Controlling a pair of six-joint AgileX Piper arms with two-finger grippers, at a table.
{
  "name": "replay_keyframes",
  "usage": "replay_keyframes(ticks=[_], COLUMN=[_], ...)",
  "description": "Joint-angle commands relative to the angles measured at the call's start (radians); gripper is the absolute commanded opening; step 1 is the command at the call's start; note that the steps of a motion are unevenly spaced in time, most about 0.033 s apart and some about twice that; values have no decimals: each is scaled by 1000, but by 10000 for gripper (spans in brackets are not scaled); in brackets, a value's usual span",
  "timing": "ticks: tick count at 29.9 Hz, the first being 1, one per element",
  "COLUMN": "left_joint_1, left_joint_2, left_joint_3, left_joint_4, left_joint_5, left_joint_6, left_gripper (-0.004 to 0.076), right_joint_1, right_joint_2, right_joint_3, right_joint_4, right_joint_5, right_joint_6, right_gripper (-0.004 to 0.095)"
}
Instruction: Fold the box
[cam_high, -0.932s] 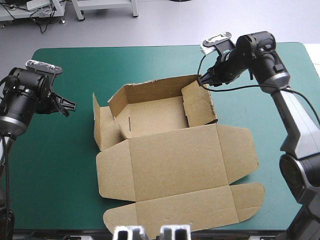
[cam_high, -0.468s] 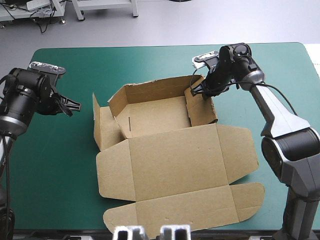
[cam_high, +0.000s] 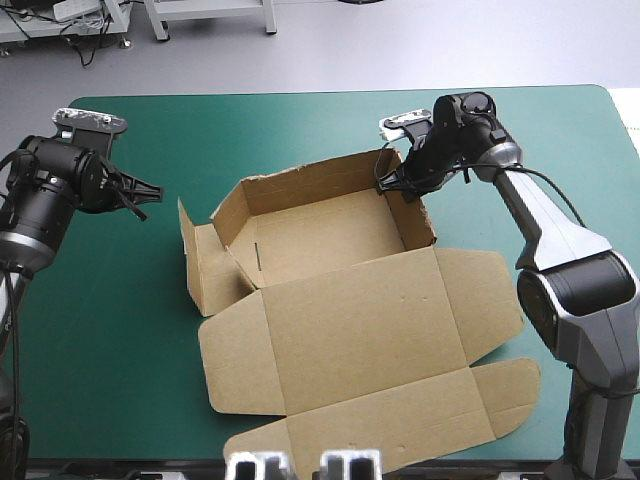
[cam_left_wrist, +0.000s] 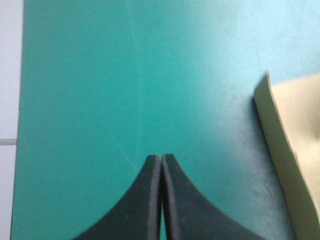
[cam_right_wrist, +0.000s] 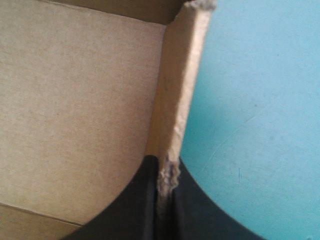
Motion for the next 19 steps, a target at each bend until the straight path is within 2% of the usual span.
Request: replay_keyframes(ticks=[1,6,10,17,19], left_joint_1=[6,97,210,383,399], left_joint_2=[-29,-29,-24,48,70], left_joint_3=[-34,-34,-34,-34,-34], left_joint_4=[84,18,-202,-868,-970], left_joint_5=[-145,-291,-371,-346,-334], left_joint_6=[-101,-203,-146,293,385], left_gripper=[-10,-10,-10,-10,-10], right_joint_1=[-17,-67,-115,-169,-180], right_joint_2=[-124,-234,-322,-462,-499], right_joint_3=[-64,-149,-183,-187,-187], right_joint_4=[3,43,53,84,84], right_joint_5=[22,22,22,22,22], right_joint_6=[-11,-11,-11,-19,-19], right_gripper=[-19,-19,-19,-19,-19])
